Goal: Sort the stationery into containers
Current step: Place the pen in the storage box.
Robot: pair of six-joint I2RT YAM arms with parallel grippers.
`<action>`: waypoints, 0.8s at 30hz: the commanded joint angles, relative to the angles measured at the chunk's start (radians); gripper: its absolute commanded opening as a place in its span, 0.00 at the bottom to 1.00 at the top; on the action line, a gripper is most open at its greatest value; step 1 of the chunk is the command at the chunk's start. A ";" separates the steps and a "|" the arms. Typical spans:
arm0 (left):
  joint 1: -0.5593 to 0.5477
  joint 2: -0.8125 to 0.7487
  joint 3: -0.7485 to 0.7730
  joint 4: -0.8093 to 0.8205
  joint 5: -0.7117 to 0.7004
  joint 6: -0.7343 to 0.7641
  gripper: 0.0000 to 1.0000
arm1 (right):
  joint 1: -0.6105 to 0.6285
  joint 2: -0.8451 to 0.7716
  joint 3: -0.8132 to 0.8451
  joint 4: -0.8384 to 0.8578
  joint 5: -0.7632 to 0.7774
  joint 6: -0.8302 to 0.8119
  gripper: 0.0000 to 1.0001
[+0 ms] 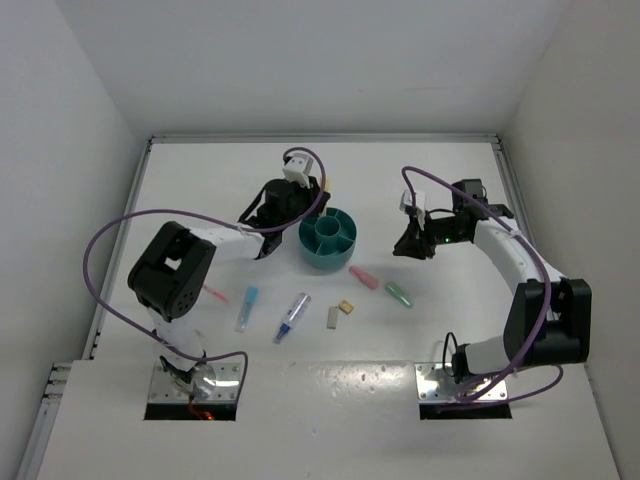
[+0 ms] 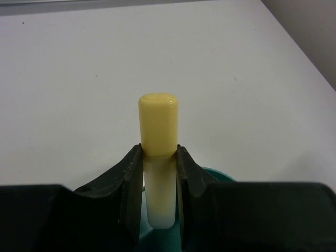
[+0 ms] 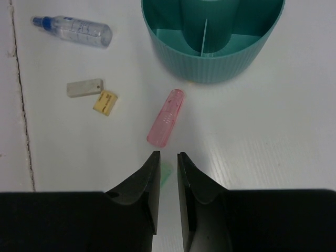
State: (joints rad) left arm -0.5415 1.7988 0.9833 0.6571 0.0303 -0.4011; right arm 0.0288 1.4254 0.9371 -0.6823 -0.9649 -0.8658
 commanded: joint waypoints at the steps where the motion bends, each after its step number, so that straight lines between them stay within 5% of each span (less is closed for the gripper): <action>1: -0.009 -0.003 -0.009 0.065 0.005 -0.001 0.09 | 0.005 0.006 0.002 0.013 -0.035 -0.041 0.20; 6: -0.009 -0.012 -0.029 0.065 0.005 0.008 0.12 | 0.005 -0.003 0.002 0.013 -0.035 -0.041 0.20; 10: -0.018 -0.022 -0.067 0.076 0.016 0.008 0.36 | -0.004 -0.003 0.002 0.013 -0.044 -0.041 0.23; 14: -0.018 -0.042 -0.087 0.085 0.016 0.008 0.47 | -0.004 -0.003 0.002 0.004 -0.044 -0.041 0.27; 24: -0.018 -0.130 -0.098 0.075 0.007 0.018 0.51 | -0.004 -0.013 0.002 0.004 -0.044 -0.041 0.27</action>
State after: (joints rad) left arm -0.5495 1.7603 0.8917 0.6785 0.0338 -0.3988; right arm 0.0284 1.4254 0.9371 -0.6853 -0.9657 -0.8692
